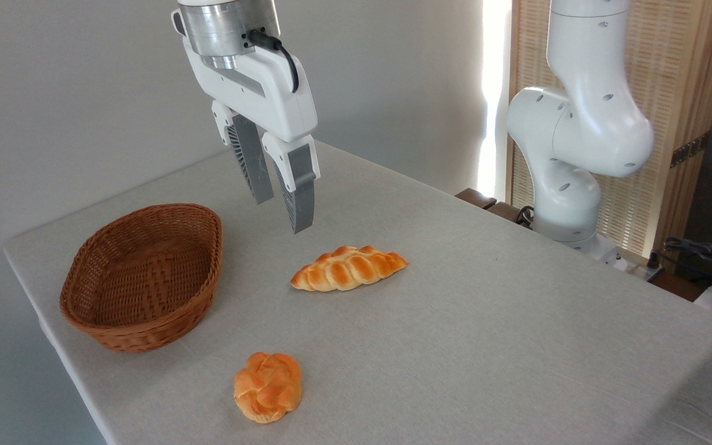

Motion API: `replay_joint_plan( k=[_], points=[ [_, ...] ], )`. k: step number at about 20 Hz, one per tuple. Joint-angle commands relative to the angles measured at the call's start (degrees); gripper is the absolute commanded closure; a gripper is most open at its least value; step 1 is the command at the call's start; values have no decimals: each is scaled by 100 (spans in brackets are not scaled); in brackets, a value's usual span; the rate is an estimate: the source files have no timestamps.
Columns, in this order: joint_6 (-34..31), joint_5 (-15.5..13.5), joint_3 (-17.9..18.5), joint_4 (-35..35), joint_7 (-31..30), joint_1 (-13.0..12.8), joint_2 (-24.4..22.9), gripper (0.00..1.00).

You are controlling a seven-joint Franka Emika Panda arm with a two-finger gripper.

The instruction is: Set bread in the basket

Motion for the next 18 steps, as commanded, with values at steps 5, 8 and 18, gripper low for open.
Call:
replay_joint_plan(
  k=[5, 8, 18],
  points=[
    [79, -38, 69, -15, -40, -28, -33, 0],
    [87, -65, 148, -15, -40, -28, -33, 0],
    [87, -74, 157, -15, -40, -28, -33, 0]
  ],
)
